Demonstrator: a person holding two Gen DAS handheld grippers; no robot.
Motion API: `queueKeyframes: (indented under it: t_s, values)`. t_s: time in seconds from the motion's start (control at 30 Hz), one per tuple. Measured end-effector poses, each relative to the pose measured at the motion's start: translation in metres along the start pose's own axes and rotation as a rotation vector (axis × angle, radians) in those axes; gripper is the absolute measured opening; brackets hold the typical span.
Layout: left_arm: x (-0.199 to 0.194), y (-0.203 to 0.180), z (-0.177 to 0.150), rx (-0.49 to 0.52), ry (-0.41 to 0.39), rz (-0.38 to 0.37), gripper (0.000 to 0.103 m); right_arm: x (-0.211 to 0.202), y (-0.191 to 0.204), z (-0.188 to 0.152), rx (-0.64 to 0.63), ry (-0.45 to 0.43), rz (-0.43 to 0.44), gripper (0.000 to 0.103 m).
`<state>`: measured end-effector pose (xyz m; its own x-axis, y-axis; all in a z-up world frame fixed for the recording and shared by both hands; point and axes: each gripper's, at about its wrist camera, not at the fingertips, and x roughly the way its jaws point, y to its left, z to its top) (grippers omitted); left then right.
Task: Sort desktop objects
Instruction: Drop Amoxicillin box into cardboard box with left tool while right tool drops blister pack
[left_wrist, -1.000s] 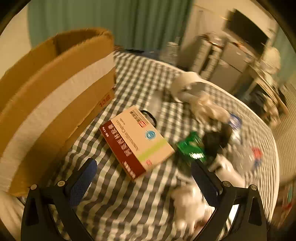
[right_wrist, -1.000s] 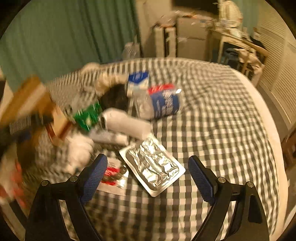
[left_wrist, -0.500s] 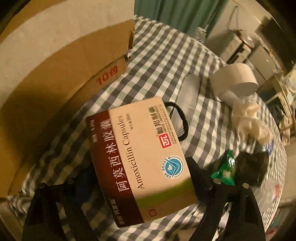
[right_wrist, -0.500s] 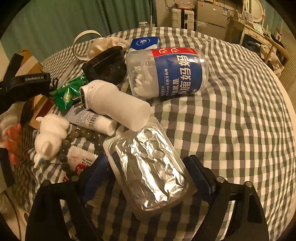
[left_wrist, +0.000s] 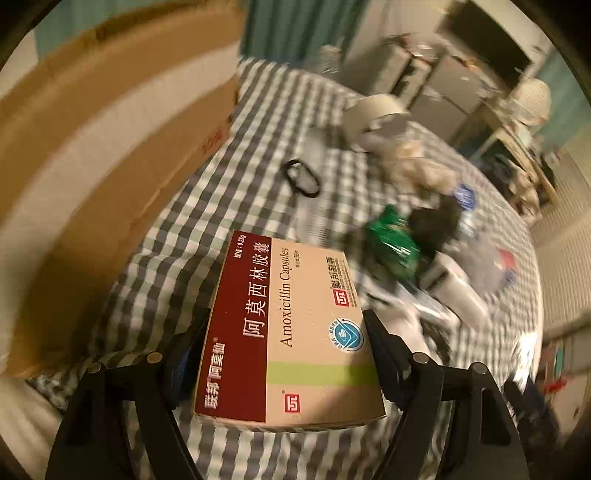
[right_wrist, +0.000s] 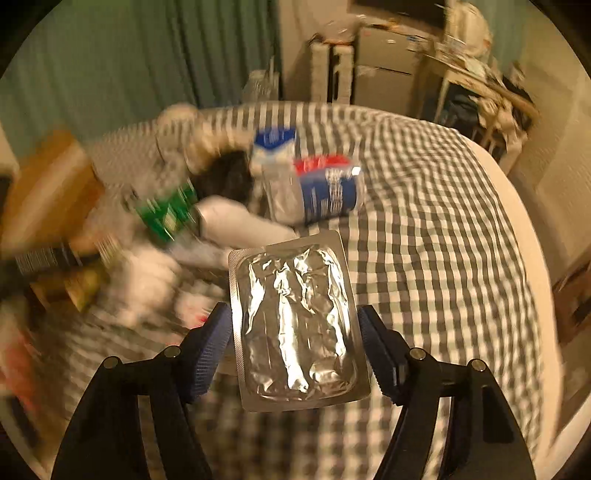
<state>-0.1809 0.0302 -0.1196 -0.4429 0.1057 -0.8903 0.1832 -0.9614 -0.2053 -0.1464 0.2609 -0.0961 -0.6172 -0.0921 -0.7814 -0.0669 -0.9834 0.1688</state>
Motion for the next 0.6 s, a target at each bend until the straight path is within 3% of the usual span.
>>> queueKeyframes:
  t_s: [0.2,0.4,0.6]
  values:
    - [-0.064,-0.015,-0.004,0.098,-0.103,-0.108,0.08,-0.046,0.041,0.008,-0.002,-0.089,0.029,0.07]
    - [-0.144,-0.001,0.018,0.092,-0.259,-0.197,0.08,-0.097,0.099,0.015,-0.089,-0.171,0.069,0.07]
    - [-0.205,0.044,0.053,0.085,-0.386,-0.176,0.08,-0.133,0.177,0.033,-0.219,-0.24,0.141,0.07]
